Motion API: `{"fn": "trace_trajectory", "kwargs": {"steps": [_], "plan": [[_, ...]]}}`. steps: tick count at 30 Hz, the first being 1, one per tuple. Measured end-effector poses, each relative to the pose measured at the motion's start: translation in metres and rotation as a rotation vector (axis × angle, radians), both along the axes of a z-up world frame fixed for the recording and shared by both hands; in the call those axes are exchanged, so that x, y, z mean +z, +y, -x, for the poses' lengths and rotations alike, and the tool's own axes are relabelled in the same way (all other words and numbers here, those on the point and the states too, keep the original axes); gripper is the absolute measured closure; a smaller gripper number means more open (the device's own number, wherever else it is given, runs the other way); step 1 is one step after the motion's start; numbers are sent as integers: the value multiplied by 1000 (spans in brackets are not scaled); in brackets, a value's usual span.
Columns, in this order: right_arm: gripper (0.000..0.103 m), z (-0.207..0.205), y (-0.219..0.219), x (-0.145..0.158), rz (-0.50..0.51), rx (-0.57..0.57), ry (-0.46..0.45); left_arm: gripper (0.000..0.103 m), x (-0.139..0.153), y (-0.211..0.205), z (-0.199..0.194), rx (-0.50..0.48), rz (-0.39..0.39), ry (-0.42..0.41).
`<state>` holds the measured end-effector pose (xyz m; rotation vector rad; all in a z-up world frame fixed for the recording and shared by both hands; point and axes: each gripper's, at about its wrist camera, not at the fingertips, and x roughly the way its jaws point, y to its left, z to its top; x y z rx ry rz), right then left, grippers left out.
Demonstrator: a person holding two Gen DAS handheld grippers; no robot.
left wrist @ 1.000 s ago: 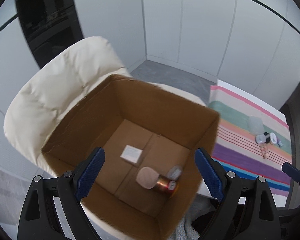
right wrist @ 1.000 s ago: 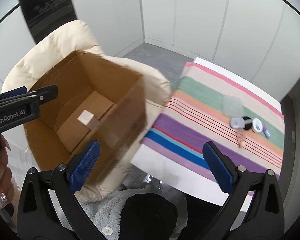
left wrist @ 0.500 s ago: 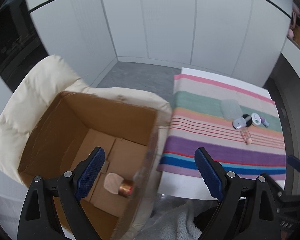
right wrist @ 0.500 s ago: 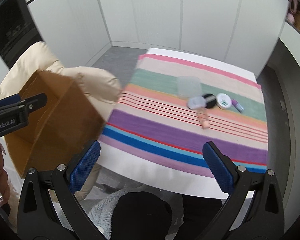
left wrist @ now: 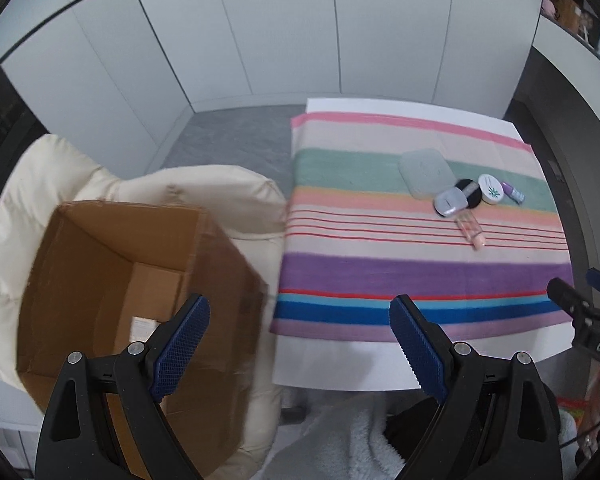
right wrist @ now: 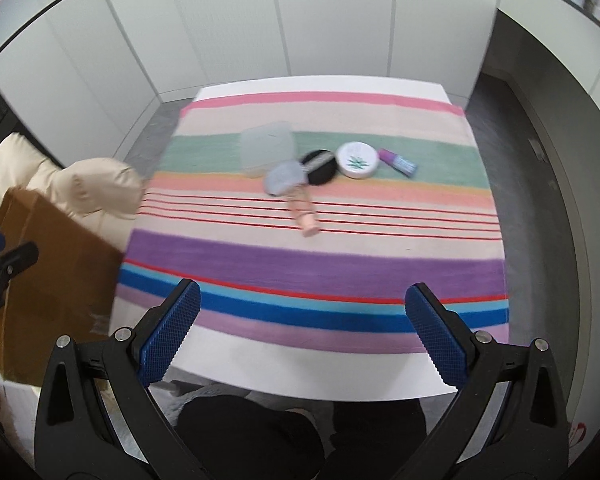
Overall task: Organize objects
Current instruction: 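Withdraw both tools from the box back toward the striped cloth, then grasp the clear lidded case with the left tool while the right tool grasps the glass bottle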
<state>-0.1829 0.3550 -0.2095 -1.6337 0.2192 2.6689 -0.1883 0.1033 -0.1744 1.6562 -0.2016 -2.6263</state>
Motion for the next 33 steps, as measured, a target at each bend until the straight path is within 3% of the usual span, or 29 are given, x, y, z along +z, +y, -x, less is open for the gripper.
{"fn": "trace_trajectory", "kwargs": {"steps": [7,14,20,23,24,33], "plan": [[0,17,33,-34,-4,-35,-13,11,-33,32,30,-44,-25,-39],[0,59,29,-71,-20,20,14,11,-71,59,58,-87,-9,-38],[22,103,8,-108,-9,126,55,11,-100,81,85,-69,4,-56],[52,121,1,-131,11,160,20,11,-108,89,93,-75,-16,-67],[75,123,0,-135,10,170,17,11,-111,92,95,-80,-20,-68],[74,110,56,-139,22,35,33,11,-146,140,108,-131,-65,-116]]}}
